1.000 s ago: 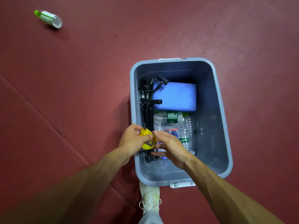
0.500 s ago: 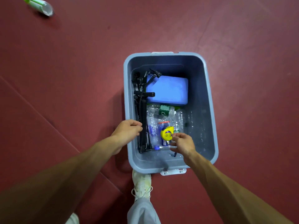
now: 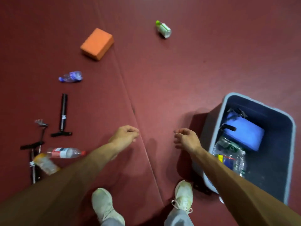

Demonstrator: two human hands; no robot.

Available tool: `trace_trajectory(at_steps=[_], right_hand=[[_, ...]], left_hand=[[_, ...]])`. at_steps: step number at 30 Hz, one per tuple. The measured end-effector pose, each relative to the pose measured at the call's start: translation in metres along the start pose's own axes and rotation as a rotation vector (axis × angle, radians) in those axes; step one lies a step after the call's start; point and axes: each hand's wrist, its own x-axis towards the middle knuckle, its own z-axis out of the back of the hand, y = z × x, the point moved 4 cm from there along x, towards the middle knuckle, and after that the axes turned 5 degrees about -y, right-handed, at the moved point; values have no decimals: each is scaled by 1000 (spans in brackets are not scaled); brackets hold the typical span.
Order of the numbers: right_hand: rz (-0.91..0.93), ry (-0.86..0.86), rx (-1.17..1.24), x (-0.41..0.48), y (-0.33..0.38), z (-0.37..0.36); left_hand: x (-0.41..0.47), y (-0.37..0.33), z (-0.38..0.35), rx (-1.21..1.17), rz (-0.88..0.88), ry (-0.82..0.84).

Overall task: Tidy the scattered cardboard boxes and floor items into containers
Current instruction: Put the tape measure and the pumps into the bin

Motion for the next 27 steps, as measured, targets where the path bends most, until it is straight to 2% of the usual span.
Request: trace_trajectory(at_steps=[7, 12, 15, 20, 22, 27], right_hand=[[211, 305, -360, -92, 71, -221], [378, 469, -731, -135, 67, -325], [403, 516, -861, -146, 47, -363], [354, 609, -931, -142, -5, -415], [378, 620, -969, -130, -28, -436], [437, 581, -1012, -83, -84, -486]], left_hand=[[-42, 139, 226, -164, 135, -241], [-91, 244, 319, -303, 293, -414], [-110, 292, 334, -378, 363, -493], [-115, 357, 327, -456, 445, -606], [-98, 385, 316, -503, 464, -675], [-37, 452, 267, -674, 524, -702]])
